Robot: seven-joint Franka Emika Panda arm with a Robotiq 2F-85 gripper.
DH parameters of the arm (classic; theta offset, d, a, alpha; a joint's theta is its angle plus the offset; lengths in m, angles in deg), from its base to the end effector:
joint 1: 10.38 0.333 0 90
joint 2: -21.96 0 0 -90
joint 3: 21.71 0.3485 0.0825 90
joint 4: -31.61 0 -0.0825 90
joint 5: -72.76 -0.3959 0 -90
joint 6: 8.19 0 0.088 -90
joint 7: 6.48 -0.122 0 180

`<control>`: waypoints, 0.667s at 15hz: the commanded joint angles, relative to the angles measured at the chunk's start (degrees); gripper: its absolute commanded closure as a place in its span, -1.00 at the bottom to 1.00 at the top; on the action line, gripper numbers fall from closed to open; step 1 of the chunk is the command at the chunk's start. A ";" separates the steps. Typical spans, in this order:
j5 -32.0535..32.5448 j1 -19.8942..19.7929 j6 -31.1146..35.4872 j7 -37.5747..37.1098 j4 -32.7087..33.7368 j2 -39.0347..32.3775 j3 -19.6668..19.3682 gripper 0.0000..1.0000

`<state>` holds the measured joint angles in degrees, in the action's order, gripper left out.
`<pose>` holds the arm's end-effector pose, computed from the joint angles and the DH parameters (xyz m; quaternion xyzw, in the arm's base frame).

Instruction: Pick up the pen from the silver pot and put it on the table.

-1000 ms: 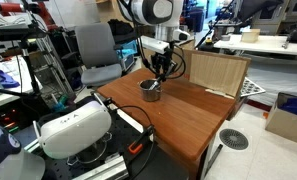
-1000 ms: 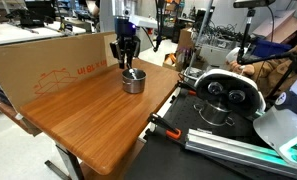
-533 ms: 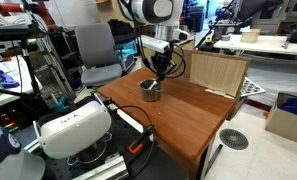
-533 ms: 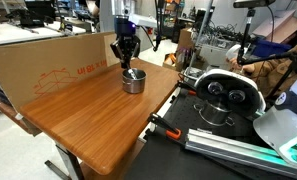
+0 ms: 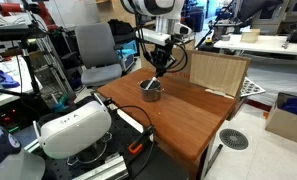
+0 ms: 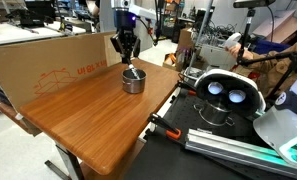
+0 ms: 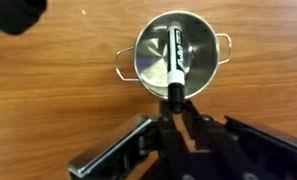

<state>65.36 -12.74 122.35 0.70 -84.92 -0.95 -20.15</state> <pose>0.6001 -0.0041 0.2409 -0.9956 -0.0091 0.0738 0.0563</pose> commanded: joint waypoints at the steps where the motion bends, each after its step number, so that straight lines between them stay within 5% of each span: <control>1: -1.66 -0.85 -2.47 0.91 -0.41 3.53 0.44 0.91; 10: -1.31 1.26 -6.14 -0.54 1.19 8.77 0.81 0.91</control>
<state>64.49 -12.25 118.47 0.61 -84.58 7.60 -19.70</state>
